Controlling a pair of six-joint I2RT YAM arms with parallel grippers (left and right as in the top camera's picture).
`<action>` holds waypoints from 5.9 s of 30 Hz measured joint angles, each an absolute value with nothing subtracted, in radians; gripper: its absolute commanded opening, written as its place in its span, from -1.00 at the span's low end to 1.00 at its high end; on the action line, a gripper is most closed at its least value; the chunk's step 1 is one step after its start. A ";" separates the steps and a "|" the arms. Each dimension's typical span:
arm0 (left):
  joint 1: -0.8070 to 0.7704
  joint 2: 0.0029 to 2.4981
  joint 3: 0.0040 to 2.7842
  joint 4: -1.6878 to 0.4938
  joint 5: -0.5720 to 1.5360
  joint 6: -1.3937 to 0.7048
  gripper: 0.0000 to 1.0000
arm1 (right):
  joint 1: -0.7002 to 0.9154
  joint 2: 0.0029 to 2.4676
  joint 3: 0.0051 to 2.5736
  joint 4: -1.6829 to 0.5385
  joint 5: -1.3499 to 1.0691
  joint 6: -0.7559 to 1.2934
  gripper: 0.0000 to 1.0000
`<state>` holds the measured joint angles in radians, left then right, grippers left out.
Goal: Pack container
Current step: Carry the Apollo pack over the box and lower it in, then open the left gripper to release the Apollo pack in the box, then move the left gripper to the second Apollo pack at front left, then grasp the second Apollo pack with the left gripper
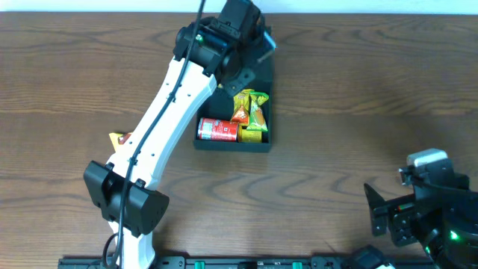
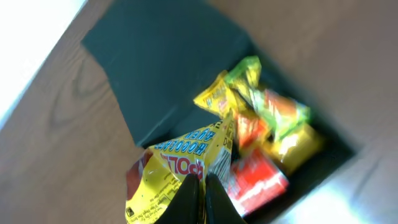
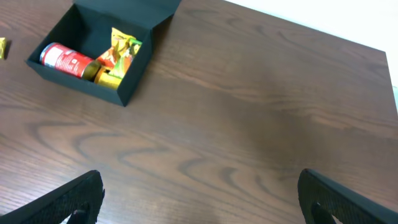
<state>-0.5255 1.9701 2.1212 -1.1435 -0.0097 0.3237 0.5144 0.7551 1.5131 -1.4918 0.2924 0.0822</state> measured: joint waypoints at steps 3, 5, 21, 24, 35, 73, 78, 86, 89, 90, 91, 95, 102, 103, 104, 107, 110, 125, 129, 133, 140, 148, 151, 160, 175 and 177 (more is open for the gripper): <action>-0.525 1.970 2.121 -1.121 -0.084 -0.003 -0.88 | 0.514 0.755 1.513 -1.492 0.292 0.082 0.99; -0.525 1.970 2.121 -1.124 -0.153 -0.221 -0.88 | 0.514 0.755 1.513 -1.493 0.289 0.082 0.99; -0.525 1.970 2.121 -1.295 -0.224 -1.302 -0.88 | 0.514 0.755 1.513 -1.507 0.279 0.082 0.99; -0.526 1.970 2.121 -1.325 -0.221 -1.406 -0.88 | 0.514 0.755 1.513 -1.507 0.267 0.082 0.98; -0.552 2.117 2.121 -1.347 -0.330 -1.600 -0.89 | 0.514 0.755 1.513 -1.507 0.258 0.082 0.98; -0.552 2.311 2.120 -1.303 -0.452 -1.491 -0.89 | 0.514 0.755 1.513 -1.525 0.258 0.088 0.99; -0.554 2.331 2.120 -1.294 -0.452 -1.491 -0.85 | 0.514 0.755 1.513 -1.525 0.258 0.088 0.99; -0.558 2.331 2.120 -1.294 -0.451 -1.467 0.29 | 0.514 0.755 1.513 -1.525 0.258 0.088 0.98; -0.558 2.331 2.120 -1.294 -0.451 -1.452 0.27 | 0.514 0.755 1.513 -1.525 0.258 0.088 0.99; -0.558 2.331 2.120 -1.294 -0.451 -1.442 0.24 | 0.514 0.755 1.513 -1.525 0.258 0.088 0.98; -0.558 2.331 2.120 -1.295 -0.452 -1.436 0.22 | 0.514 0.755 1.513 -1.525 0.258 0.088 0.99; -0.560 2.331 2.120 -1.301 -0.451 -1.396 0.15 | 0.514 0.755 1.513 -1.525 0.258 0.088 0.99; -0.577 2.320 2.208 -1.348 -0.452 -1.270 0.20 | 0.514 0.755 1.513 -1.526 0.258 0.090 0.99; -0.579 2.308 2.234 -1.355 -0.452 -1.240 0.20 | 0.514 0.755 1.513 -1.527 0.258 0.091 0.98; -0.580 2.289 2.256 -1.358 -0.452 -1.198 0.19 | 0.514 0.755 1.513 -1.528 0.258 0.091 0.98; -0.581 2.220 2.310 -1.353 -0.452 -1.047 0.05 | 0.514 0.755 1.513 -1.528 0.258 0.091 0.99; -0.581 2.124 2.344 -1.362 -0.454 -0.793 -0.31 | 0.514 0.755 1.513 -1.528 0.258 0.091 0.98; -0.521 2.029 2.328 -1.612 -0.380 -0.310 -0.88 | 0.514 0.756 1.514 -1.577 0.254 0.094 0.98; -0.451 2.017 2.325 -1.612 -0.372 -0.288 -0.88 | 0.514 0.756 1.514 -1.578 0.250 0.094 0.98; -0.367 1.924 2.305 -1.612 -0.361 -0.230 -0.88 | 0.514 0.756 1.514 -1.574 0.247 0.094 0.98; -0.189 1.499 2.029 -1.562 -0.258 -0.150 -0.88 | 0.514 0.756 1.515 -1.554 0.242 0.095 0.98; -0.157 1.029 1.330 -1.267 -0.172 -0.080 -0.59 | 0.514 0.756 1.518 -1.552 0.236 0.095 0.98; -0.157 0.974 1.178 -1.217 -0.161 -0.084 -0.53 | 0.514 0.757 1.517 -1.552 0.229 0.095 0.99; -0.157 1.214 1.122 -1.163 -0.148 -0.136 -0.28 | 0.514 0.757 1.517 -1.539 0.208 0.102 0.98; -0.148 1.544 1.121 -1.008 -0.302 -0.001 0.66 | 0.514 0.757 1.517 -1.520 0.205 0.102 0.98; -0.136 1.560 1.121 -0.975 -0.327 0.060 0.77 | 0.514 0.757 1.517 -1.521 0.205 0.103 0.98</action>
